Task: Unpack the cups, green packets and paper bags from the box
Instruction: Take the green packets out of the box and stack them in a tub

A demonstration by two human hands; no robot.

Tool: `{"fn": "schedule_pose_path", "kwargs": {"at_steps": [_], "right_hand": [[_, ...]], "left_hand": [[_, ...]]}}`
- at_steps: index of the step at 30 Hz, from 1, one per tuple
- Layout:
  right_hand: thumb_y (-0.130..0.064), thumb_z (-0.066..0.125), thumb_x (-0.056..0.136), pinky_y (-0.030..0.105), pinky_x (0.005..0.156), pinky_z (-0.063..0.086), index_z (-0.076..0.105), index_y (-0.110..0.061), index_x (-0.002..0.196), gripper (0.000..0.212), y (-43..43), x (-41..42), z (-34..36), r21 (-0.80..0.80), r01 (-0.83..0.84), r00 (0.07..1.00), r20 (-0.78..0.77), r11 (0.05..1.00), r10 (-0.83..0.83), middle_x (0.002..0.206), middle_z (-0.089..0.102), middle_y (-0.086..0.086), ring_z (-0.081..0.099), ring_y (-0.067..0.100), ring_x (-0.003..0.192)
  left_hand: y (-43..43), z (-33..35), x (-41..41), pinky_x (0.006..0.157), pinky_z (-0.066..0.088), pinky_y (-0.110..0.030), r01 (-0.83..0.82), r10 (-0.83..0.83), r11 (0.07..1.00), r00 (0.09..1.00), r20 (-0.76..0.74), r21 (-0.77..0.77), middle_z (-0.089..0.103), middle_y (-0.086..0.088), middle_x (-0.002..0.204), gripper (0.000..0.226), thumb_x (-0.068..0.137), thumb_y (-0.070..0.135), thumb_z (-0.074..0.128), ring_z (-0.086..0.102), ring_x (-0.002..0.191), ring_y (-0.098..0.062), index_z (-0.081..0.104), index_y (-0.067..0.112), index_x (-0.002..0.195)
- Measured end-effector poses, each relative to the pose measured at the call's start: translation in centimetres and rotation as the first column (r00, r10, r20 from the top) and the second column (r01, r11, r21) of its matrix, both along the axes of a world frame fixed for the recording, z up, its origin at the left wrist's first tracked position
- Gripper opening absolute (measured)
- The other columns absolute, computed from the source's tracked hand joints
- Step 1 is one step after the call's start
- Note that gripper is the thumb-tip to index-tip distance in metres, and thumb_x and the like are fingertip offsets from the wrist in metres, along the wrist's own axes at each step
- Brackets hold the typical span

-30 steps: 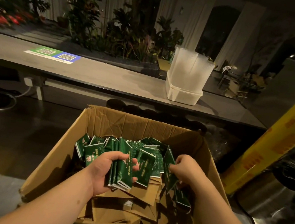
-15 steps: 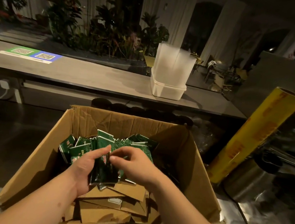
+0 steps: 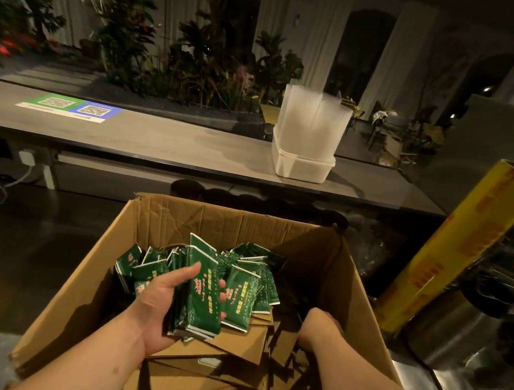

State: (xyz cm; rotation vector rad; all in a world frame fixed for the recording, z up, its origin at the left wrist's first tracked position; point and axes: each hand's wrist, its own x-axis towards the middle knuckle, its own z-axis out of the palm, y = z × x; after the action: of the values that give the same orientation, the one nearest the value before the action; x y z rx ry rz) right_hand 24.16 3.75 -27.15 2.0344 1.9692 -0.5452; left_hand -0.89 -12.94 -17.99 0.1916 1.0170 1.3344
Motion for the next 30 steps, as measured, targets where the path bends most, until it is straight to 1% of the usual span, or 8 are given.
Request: {"fn": "schedule_pose_path", "kwargs": {"at_steps": [7,12,15,19,21,25,27,30], "right_hand": [[-0.023,0.065,0.094,0.037,0.08,0.062,0.065,-0.023,0.117,0.023,-1.6,-3.4,5.5,0.247,-0.033,0.962,-0.254,0.968,0.098,0.091,0.064,-0.007,0.067,0.014,0.083],[-0.018,0.062,0.098,0.025,0.07,0.061,0.064,-0.026,0.129,0.033,-7.7,-9.0,10.7,0.41,-0.112,0.751,-0.561,0.905,0.347,0.105,0.069,-0.008,0.068,0.007,0.081],[-0.023,0.058,0.098,0.03,0.085,0.061,0.066,-0.029,0.125,0.029,-11.1,-11.9,11.9,0.435,-0.294,0.647,-0.565,0.851,0.512,0.111,0.07,-0.007,0.067,0.009,0.096],[-0.042,0.052,0.1,0.04,0.097,0.055,0.065,-0.026,0.13,0.037,-12.1,-12.6,12.1,0.383,-0.388,0.6,-0.586,0.839,0.545,0.118,0.065,-0.002,0.061,0.017,0.109],[-0.04,0.048,0.104,0.03,0.083,0.056,0.063,-0.022,0.134,0.038,-11.5,-12.1,12.3,0.272,-0.391,0.566,-0.682,0.879,0.463,0.11,0.062,-0.004,0.06,0.013,0.101],[-0.03,0.048,0.107,0.018,0.075,0.053,0.063,-0.021,0.133,0.031,-10.3,-10.9,11.6,0.097,-0.426,0.421,-0.859,0.899,0.292,0.115,0.062,-0.003,0.063,0.011,0.103],[-0.031,0.052,0.106,0.024,0.081,0.056,0.068,-0.02,0.122,0.025,-8.4,-10.1,10.4,0.15,-0.331,0.451,-0.842,0.932,0.295,0.109,0.069,-0.003,0.066,0.01,0.1],[-0.029,0.058,0.101,0.039,0.084,0.061,0.071,-0.018,0.114,0.021,-2.9,-7.1,7.1,0.298,-0.123,0.734,-0.615,0.947,0.289,0.099,0.071,-0.002,0.067,0.013,0.088]], "left_hand": [[0.1,0.1,0.0,0.099,0.049,-0.057,0.007,-0.007,1.0,1.0,0.012,-0.004,0.067,-0.028,0.113,0.061,0.082,0.034,0.069,0.068,0.098,-0.038,0.065,-0.008,0.127],[0.1,0.2,-0.1,0.097,0.052,-0.056,-0.01,0.008,0.999,0.999,-0.035,-0.039,0.069,-0.028,0.121,0.058,0.085,0.039,0.07,0.069,0.103,-0.043,0.067,-0.001,0.126],[0.0,0.0,-0.1,0.08,0.057,-0.05,-0.049,0.045,0.998,0.992,-0.119,-0.025,0.076,-0.023,0.1,0.048,0.087,0.043,0.069,0.071,0.09,-0.04,0.073,0.004,0.115],[-0.1,-0.1,-0.3,0.07,0.058,-0.048,-0.07,0.066,0.997,0.988,-0.136,-0.024,0.075,-0.024,0.094,0.054,0.087,0.05,0.07,0.071,0.092,-0.042,0.073,0.001,0.111],[0.0,-0.3,-0.4,0.07,0.059,-0.05,-0.072,0.068,0.997,0.99,-0.12,-0.024,0.074,-0.027,0.097,0.058,0.083,0.049,0.073,0.07,0.098,-0.046,0.07,0.001,0.115],[0.1,-0.6,-0.4,0.097,0.05,-0.059,-0.024,0.021,0.999,0.996,-0.085,-0.037,0.07,-0.027,0.104,0.054,0.082,0.04,0.073,0.066,0.103,-0.046,0.069,0.001,0.121],[0.2,-0.7,-0.3,0.107,0.042,-0.06,-0.002,0.0,1.0,0.999,-0.052,-0.031,0.069,-0.026,0.107,0.054,0.083,0.038,0.072,0.065,0.102,-0.044,0.068,0.0,0.121],[0.5,-0.6,-0.1,0.114,0.039,-0.061,-0.016,0.014,0.999,0.998,-0.059,-0.034,0.068,-0.027,0.114,0.059,0.08,0.035,0.073,0.065,0.109,-0.042,0.067,-0.005,0.123]]}}
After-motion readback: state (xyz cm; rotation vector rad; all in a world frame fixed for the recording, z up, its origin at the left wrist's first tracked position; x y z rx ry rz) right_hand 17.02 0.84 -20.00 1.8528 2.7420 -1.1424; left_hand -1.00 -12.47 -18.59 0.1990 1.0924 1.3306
